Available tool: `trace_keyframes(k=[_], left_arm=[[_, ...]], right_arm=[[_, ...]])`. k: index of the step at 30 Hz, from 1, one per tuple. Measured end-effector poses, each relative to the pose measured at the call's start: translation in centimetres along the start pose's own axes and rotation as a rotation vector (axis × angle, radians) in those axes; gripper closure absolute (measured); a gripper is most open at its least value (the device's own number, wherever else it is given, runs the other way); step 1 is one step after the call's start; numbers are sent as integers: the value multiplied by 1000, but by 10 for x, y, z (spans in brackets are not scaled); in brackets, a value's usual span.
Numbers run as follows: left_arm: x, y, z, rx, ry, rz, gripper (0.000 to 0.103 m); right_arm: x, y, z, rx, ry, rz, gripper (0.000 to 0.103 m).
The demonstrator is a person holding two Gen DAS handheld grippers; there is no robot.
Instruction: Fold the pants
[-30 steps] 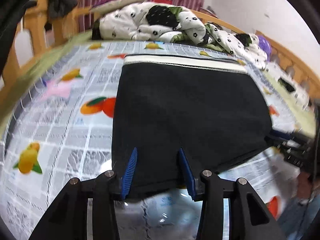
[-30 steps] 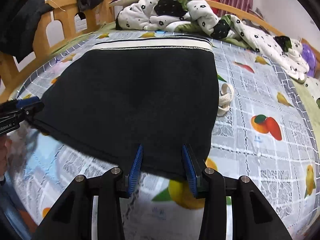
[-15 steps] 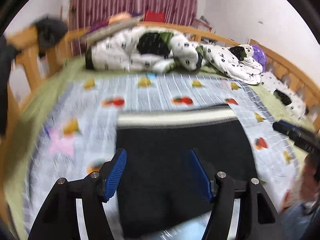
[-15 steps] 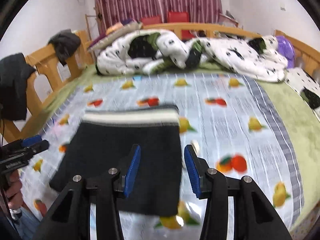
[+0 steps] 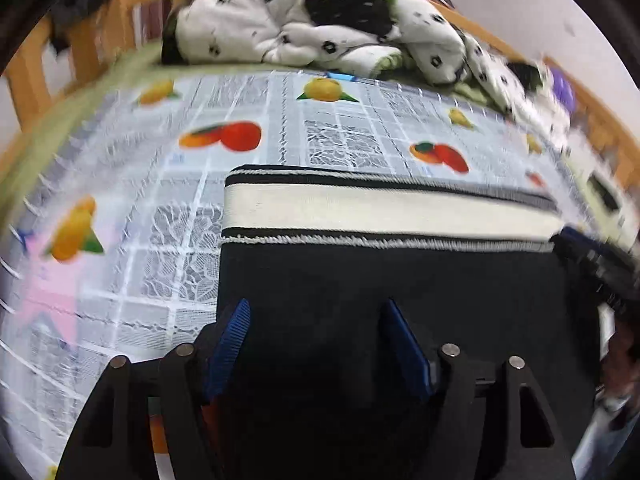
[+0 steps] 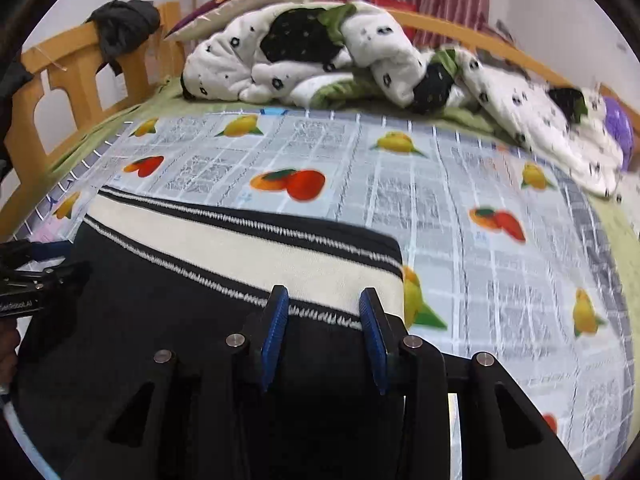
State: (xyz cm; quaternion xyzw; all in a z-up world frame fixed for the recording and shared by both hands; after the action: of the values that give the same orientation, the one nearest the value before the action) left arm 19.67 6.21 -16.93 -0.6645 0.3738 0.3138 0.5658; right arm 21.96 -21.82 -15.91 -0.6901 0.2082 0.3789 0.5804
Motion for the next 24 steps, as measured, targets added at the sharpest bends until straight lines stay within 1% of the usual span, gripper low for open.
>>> trace_keyframes(k=[1,2,3,4,5,7,8,10,11,12,13,14,15,17,18,19,21,24], left_arm=[[-4,-2,3,-24,13,-9,34],[-10,-4,7,-51,20,-36,34],[-14,-5,11,-69,8,-53,34],[-17,-6,16,-83,-16,-60,37],[-15,-7,19,-83,-17,-51,37],[-11,-6,27,-88,-6,-2,35],[-10,-6,30,-95,2,15,36],[-8,-5,34,-87,17,48,46],[-6,-5,36,-90,19,62,46],[-4,-3,41,-110,44,79,47],[-1,-3,44,-124,68,94,50],[5,-3,48,-139,93,119,53],[13,-2,53,-164,133,139,58],[17,-1,58,-202,159,127,64],[17,-2,59,-214,159,112,71],[17,-3,59,-222,153,93,75],[15,-8,55,-218,129,54,78],[17,-21,51,-221,101,18,80]], right_arm=[[0,-2,1,-3,3,2,67],[-1,-4,-1,0,-5,3,67],[-3,-5,-4,5,-18,5,67],[-6,-5,-8,18,-29,5,67],[-10,-6,-14,40,-26,1,67],[-20,-6,-28,72,1,-11,65],[-22,-4,-32,83,-11,-3,62],[-11,3,-44,121,-64,71,61],[-7,5,-48,141,-84,78,61],[-6,6,-52,163,-109,81,61],[-5,6,-54,185,-134,94,63],[-3,6,-56,204,-158,101,69],[0,7,-59,233,-204,108,71],[3,7,-60,248,-226,100,73],[5,7,-60,252,-235,91,75],[5,6,-62,273,-250,69,81],[8,4,-61,289,-250,58,83],[11,-5,-56,267,-208,39,83]])
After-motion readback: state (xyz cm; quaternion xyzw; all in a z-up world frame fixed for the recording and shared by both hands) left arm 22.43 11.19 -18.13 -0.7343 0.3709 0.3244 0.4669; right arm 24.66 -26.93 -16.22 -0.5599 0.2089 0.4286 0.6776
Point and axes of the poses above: each gripper's, at about its wrist camera, not at the fingertips, and x roughly the way its jaws point, z to its left, y to its underside, the point moved 1 cm from there along x, roughly the way its jaws point, and after that the axes turned 2 degrees about z, right-handed, at the moved point
